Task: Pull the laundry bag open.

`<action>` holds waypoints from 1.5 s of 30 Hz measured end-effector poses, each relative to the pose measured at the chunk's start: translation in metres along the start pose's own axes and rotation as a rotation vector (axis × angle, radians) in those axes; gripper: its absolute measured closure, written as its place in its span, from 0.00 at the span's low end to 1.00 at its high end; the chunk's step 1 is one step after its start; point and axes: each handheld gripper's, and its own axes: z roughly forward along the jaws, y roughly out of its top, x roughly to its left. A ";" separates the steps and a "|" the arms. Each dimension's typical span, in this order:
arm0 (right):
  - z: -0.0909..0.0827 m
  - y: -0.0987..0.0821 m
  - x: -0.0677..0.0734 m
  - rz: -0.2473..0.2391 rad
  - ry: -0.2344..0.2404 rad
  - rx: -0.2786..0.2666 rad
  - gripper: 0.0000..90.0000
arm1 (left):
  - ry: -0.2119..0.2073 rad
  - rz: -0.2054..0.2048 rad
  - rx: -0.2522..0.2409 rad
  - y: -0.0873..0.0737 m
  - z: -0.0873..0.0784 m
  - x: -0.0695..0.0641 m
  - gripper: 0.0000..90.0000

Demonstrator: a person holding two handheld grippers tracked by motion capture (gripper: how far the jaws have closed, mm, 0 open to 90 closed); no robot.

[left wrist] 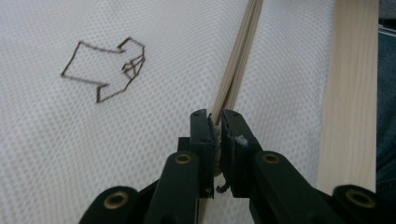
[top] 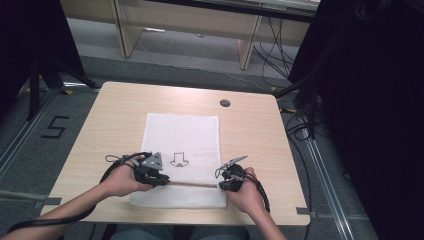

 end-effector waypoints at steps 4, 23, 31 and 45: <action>0.000 0.000 0.000 0.000 0.000 0.001 1.00 | -0.005 -0.035 -0.026 -0.009 -0.005 0.002 0.93; 0.000 0.000 0.002 0.004 -0.006 0.010 1.00 | 0.058 -0.077 -0.004 -0.040 -0.029 0.014 0.93; 0.000 0.000 0.003 0.001 -0.011 0.007 1.00 | 0.091 -0.122 -0.014 -0.060 -0.043 0.017 0.93; -0.001 -0.001 0.001 0.002 -0.009 0.015 1.00 | 0.124 -0.153 0.042 -0.078 -0.055 0.013 0.93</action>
